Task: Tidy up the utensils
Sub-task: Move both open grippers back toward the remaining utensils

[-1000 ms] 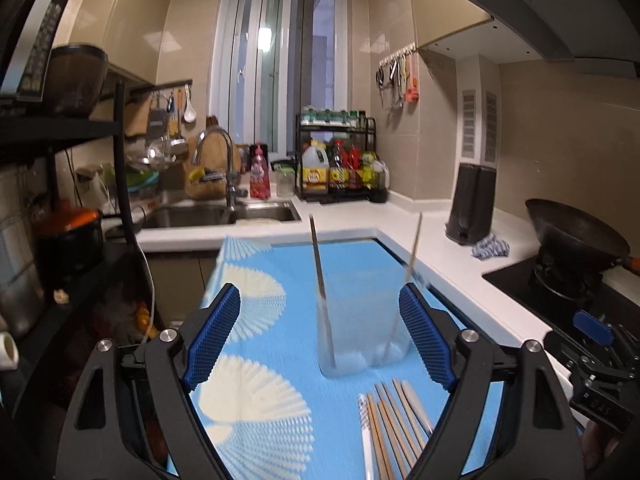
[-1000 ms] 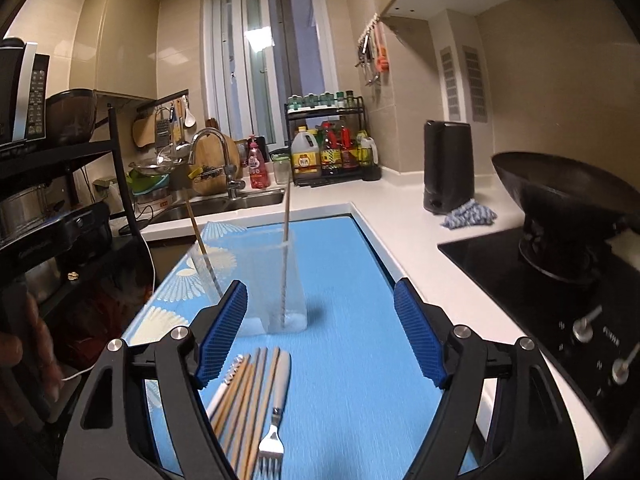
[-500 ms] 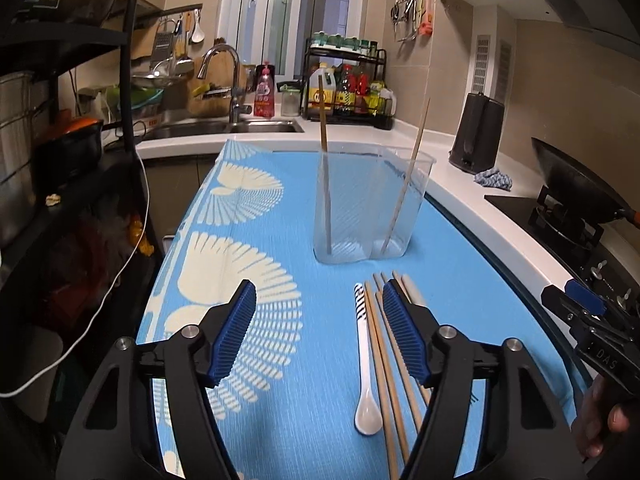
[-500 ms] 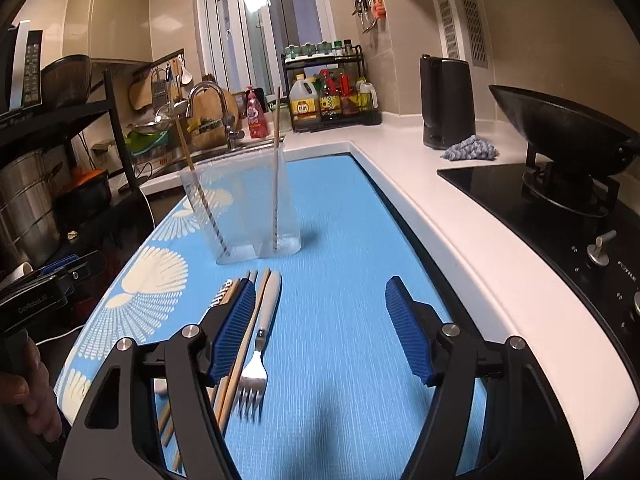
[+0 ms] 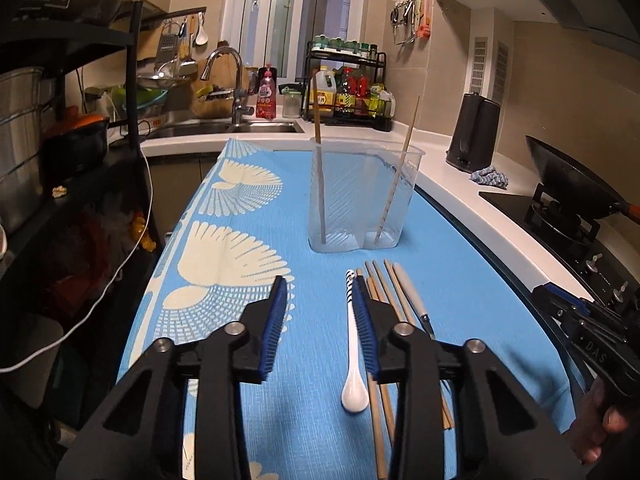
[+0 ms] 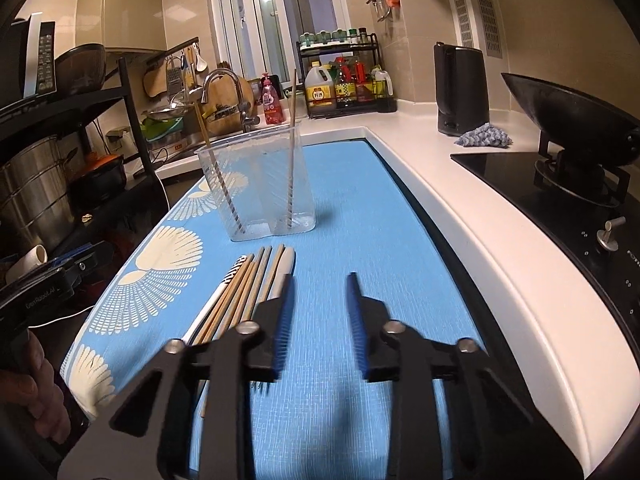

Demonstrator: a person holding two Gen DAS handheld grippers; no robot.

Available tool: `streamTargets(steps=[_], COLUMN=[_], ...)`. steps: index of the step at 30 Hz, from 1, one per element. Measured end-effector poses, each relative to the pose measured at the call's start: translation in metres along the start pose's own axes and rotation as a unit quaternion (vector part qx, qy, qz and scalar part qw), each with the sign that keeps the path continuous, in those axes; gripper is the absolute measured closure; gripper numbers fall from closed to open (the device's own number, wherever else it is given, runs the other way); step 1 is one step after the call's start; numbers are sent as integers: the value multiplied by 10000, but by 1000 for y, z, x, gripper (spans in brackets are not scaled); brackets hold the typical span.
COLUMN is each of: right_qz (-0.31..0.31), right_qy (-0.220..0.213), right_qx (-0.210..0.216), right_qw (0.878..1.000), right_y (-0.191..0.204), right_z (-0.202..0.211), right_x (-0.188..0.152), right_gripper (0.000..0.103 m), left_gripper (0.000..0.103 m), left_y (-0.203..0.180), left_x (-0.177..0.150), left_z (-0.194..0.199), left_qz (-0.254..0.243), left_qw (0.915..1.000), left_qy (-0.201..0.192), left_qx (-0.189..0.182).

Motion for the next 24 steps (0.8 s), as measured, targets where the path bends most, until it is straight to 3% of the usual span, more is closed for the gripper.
streamTargets(steps=[4,8,14,21,24], right_qz=[-110,-144,-336,-374,-346], right_qy=[115,334,697,995,1028], right_qx=[87,229,535,817,864], right_qw=[9998,9991,9956,9910,9903], right_y=[-3,-3,3,23,29], right_z=[-4,-14,-36,-52,-54], right_x=[-6,-17,-36,-51,-52], right_gripper=[95,95,91,87,79], left_gripper=[83,84,84,84,84], left_y=[11,18,13,4,1], left_x=[-11,-26,-48,-60,-62], left_z=[-2,-14,-33,-44,-42], left_qz=[210,487,629,642,644], left_qw=[9997,9978,9941,9912,9910], left_qy=[116,431,826,1027,1003], left_qx=[2,-95,-322,-541,-612])
Point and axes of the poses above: each gripper's, at about its wrist camera, not at the fingertips, and z roughly against the way its jaws point, y to its left, x to its top, the point moved 7 cm from there along -z, roughly the way its jaws point, and after that the axes turned 8 degrees about y, right-handed, at the moved point
